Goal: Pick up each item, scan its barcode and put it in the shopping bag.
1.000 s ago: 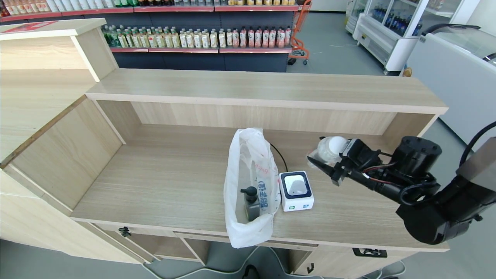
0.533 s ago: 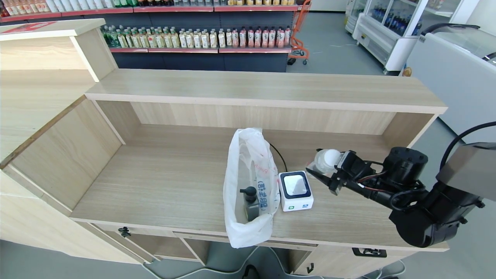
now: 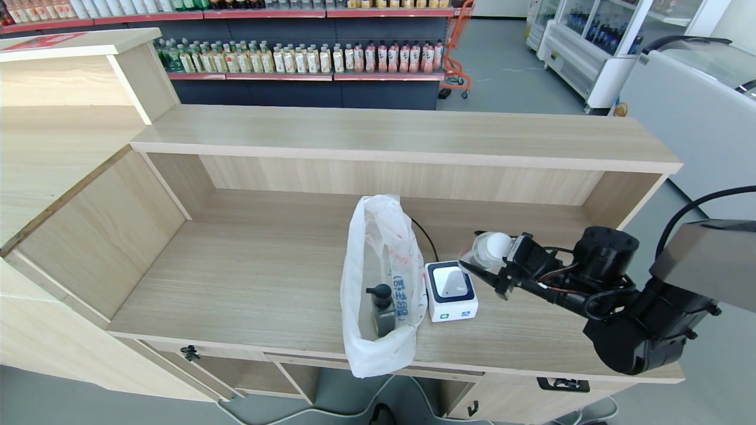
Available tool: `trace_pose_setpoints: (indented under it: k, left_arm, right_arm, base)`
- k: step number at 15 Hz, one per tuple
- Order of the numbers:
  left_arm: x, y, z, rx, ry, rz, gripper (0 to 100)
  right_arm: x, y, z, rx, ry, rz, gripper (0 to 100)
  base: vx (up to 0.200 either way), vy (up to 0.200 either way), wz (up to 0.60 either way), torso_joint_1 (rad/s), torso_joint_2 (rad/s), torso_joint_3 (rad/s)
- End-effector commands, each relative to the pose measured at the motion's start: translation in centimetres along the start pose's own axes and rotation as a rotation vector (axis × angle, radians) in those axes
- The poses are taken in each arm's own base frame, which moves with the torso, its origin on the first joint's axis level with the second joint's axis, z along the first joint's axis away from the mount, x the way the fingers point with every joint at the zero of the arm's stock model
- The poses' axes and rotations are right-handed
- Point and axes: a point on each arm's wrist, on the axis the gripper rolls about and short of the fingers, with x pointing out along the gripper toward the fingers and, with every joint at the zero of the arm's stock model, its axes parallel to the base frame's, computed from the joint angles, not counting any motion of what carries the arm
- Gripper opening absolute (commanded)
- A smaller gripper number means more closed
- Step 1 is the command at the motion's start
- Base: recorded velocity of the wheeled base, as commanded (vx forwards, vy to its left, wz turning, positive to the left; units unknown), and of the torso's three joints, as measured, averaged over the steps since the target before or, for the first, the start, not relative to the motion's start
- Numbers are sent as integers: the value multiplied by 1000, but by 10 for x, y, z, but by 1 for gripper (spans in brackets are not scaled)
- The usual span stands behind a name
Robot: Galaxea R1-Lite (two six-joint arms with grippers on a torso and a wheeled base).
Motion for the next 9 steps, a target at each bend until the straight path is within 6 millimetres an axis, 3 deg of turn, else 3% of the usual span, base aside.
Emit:
trace_pose_setpoints:
  k: [1,9]
  left_arm:
    - [0,0,0,0,0,0,0]
    - [0,0,0,0,0,0,0]
  right_arm:
    - [6,0,-5,-4,-8,2,0]
    - [24,1,-18,-16,-36,5,0]
  base:
    - [0,0,0,0,0,0]
    - [0,0,0,0,0,0]
